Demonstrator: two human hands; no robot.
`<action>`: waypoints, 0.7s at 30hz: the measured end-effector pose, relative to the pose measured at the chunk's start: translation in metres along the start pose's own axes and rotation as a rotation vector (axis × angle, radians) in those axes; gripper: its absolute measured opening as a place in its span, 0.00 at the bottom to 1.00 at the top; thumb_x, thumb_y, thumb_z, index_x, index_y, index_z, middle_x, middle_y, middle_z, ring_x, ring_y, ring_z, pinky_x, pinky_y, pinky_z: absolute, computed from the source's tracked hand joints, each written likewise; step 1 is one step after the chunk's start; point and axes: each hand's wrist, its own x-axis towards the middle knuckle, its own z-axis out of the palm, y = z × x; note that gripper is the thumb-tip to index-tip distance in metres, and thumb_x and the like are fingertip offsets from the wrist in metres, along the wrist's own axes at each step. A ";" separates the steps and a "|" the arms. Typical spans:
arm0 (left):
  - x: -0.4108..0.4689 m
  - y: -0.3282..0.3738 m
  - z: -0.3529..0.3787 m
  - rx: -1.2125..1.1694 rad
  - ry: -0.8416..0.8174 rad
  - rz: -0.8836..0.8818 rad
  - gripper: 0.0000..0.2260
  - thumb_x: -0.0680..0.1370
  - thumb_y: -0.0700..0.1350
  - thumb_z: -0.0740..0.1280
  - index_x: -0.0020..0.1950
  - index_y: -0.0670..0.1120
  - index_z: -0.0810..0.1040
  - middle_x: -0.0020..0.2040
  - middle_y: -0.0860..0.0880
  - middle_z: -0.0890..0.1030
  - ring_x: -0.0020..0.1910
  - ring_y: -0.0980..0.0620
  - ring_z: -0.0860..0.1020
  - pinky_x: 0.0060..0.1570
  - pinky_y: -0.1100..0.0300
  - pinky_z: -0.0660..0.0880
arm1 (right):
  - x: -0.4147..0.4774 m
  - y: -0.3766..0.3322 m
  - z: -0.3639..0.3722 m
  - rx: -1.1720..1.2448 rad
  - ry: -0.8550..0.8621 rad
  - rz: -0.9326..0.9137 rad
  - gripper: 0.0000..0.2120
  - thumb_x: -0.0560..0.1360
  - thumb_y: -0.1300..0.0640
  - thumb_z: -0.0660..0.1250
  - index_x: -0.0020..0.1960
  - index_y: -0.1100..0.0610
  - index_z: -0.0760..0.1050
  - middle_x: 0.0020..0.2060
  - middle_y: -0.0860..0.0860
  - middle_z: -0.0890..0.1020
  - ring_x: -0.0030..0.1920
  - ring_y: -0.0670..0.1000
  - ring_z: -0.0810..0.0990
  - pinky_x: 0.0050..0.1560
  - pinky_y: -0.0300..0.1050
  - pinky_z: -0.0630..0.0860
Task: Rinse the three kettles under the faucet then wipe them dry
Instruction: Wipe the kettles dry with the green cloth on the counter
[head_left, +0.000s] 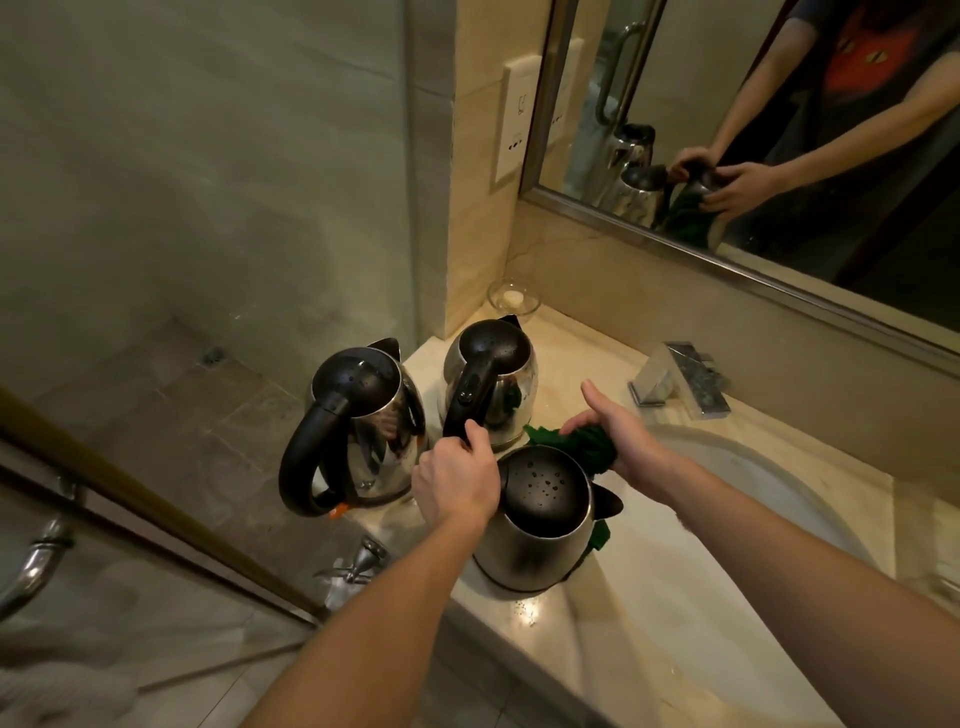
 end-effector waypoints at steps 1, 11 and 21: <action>-0.001 0.000 0.000 -0.011 -0.001 -0.007 0.25 0.80 0.58 0.54 0.28 0.46 0.73 0.28 0.50 0.74 0.33 0.51 0.74 0.44 0.49 0.74 | -0.002 0.001 -0.003 0.028 0.033 0.004 0.34 0.79 0.33 0.51 0.31 0.53 0.84 0.67 0.59 0.73 0.71 0.60 0.67 0.74 0.63 0.57; -0.005 0.000 -0.001 -0.015 0.025 -0.034 0.25 0.80 0.58 0.53 0.29 0.46 0.74 0.31 0.48 0.75 0.37 0.47 0.75 0.47 0.47 0.74 | -0.043 -0.022 -0.046 0.442 0.187 -0.142 0.31 0.79 0.35 0.54 0.38 0.60 0.77 0.44 0.59 0.80 0.47 0.56 0.78 0.48 0.48 0.72; 0.004 -0.006 0.000 0.095 -0.078 -0.040 0.25 0.80 0.58 0.52 0.36 0.45 0.78 0.38 0.45 0.79 0.42 0.46 0.76 0.45 0.53 0.71 | -0.077 -0.042 -0.012 0.263 0.227 -0.359 0.27 0.77 0.36 0.56 0.33 0.52 0.82 0.46 0.56 0.83 0.58 0.58 0.77 0.68 0.58 0.67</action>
